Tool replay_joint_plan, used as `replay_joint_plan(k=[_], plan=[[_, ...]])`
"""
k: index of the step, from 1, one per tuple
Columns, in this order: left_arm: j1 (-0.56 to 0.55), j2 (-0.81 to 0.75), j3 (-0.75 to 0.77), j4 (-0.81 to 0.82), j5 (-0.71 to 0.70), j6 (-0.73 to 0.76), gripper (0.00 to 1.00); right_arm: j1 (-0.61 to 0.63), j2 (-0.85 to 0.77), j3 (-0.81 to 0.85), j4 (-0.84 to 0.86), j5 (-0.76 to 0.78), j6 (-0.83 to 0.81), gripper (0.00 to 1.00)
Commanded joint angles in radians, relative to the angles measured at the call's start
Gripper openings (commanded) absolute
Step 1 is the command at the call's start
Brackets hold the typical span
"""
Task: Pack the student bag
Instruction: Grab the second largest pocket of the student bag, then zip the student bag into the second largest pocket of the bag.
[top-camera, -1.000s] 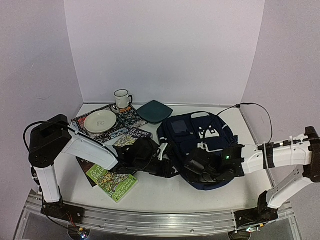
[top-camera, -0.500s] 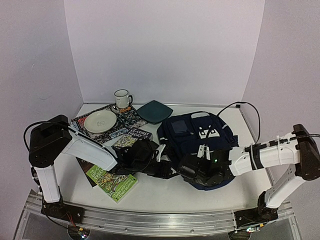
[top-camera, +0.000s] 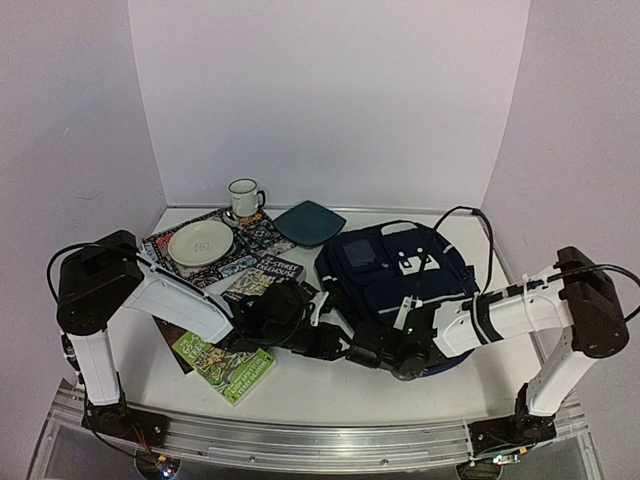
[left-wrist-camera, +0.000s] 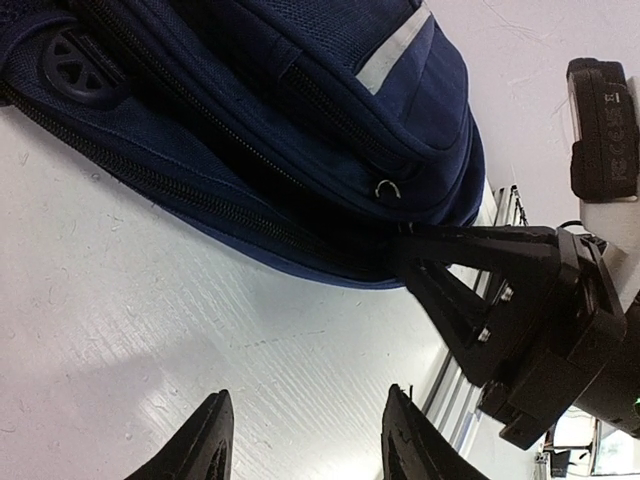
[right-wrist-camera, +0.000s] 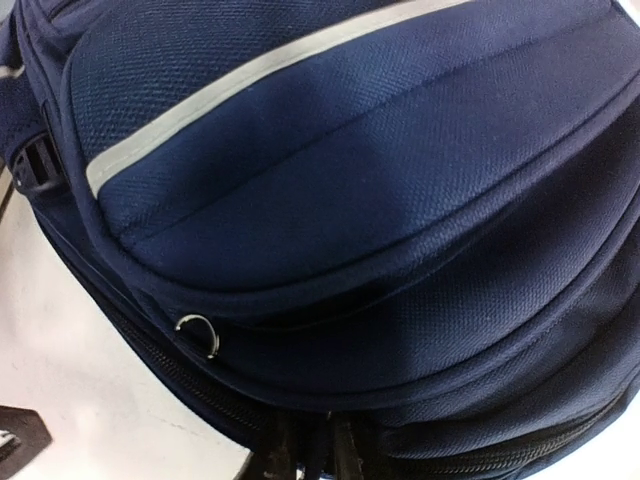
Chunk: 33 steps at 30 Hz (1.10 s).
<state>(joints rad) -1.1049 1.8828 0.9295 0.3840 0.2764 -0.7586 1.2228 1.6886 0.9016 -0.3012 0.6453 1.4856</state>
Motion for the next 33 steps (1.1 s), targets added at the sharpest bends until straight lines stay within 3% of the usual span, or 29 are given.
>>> replay_joint_plan(k=[1, 15, 33], plan=[[0.005, -0.047, -0.005, 0.016, -0.022, -0.013, 0.51, -0.002, -0.017, 0.049, -0.076, 0.046, -0.061, 0.01], [0.063, 0.039, 0.141, 0.018, 0.019, -0.129, 0.55, 0.010, -0.224, 0.056, 0.010, -0.115, -0.447, 0.00], [0.074, 0.011, 0.148, 0.033, -0.026, -0.401, 0.55, 0.011, -0.273, -0.031, 0.289, -0.151, -0.614, 0.00]])
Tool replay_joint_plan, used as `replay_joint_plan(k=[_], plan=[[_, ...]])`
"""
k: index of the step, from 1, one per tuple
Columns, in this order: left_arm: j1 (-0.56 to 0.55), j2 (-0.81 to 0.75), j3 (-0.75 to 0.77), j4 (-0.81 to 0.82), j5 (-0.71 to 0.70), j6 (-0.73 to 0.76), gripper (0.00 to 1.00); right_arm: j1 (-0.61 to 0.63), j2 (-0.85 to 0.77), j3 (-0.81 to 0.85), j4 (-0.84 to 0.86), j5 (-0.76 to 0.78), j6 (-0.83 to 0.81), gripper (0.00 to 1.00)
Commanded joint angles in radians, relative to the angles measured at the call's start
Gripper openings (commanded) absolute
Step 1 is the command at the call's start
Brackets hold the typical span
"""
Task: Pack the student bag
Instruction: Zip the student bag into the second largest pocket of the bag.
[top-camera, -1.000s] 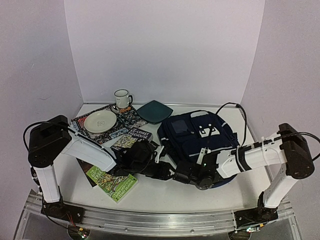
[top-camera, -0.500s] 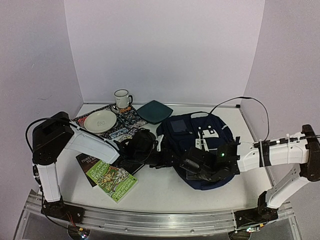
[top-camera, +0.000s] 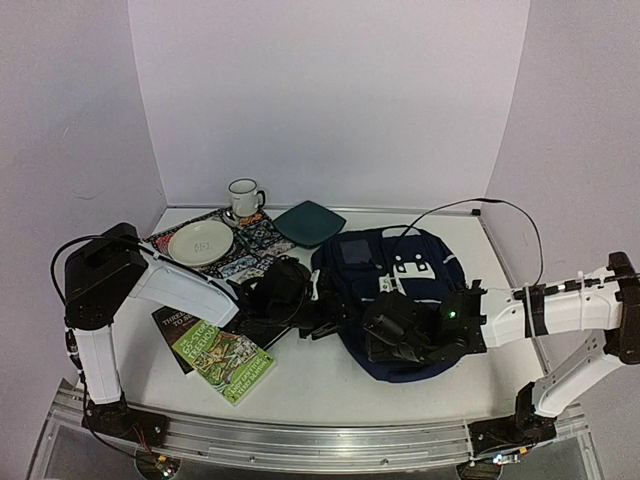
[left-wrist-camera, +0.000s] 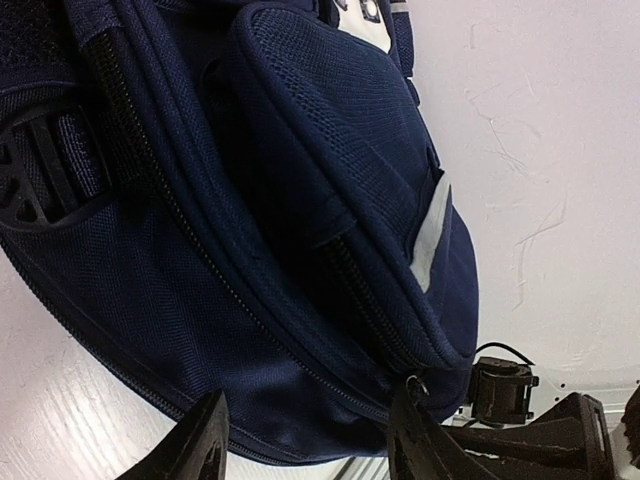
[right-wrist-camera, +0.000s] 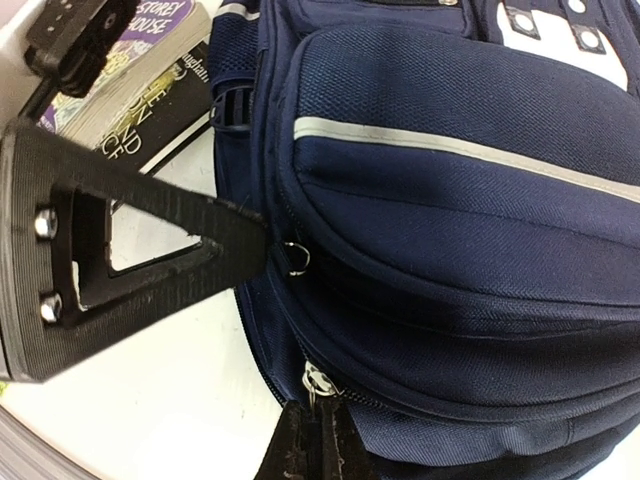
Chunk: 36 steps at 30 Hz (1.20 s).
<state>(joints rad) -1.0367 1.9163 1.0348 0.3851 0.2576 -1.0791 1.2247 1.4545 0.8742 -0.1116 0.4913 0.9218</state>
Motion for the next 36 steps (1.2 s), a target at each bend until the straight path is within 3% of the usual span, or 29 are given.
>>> replay_joint_plan(k=[1, 5, 10, 16, 20, 30, 34, 36], plan=[[0.006, -0.022, 0.046, 0.035, -0.003, -0.087, 0.55, 0.009, -0.039, -0.007, 0.101, 0.002, -0.052, 0.00], [0.006, -0.013, 0.057, 0.044, 0.013, -0.110, 0.54, 0.009, -0.040, -0.020, 0.137, -0.001, -0.059, 0.00], [-0.001, 0.036, 0.082, 0.070, 0.059, -0.149, 0.45, 0.009, -0.028, -0.009, 0.148, 0.000, -0.086, 0.00], [-0.005, 0.073, 0.114, 0.097, 0.094, -0.153, 0.19, 0.009, -0.038, -0.012, 0.145, 0.003, -0.113, 0.00], [0.016, 0.048, 0.101, 0.098, 0.092, -0.117, 0.01, 0.009, -0.107, -0.043, 0.058, 0.042, -0.099, 0.00], [0.191, 0.024, 0.131, 0.019, 0.214, 0.042, 0.00, 0.009, -0.325, -0.111, -0.274, 0.118, -0.019, 0.00], [0.235, 0.049, 0.223, -0.174, 0.224, 0.185, 0.00, 0.009, -0.377, -0.121, -0.385, 0.135, 0.007, 0.00], [0.248, 0.061, 0.310, -0.352, 0.156, 0.293, 0.01, 0.009, -0.400, -0.121, -0.413, 0.132, 0.010, 0.00]])
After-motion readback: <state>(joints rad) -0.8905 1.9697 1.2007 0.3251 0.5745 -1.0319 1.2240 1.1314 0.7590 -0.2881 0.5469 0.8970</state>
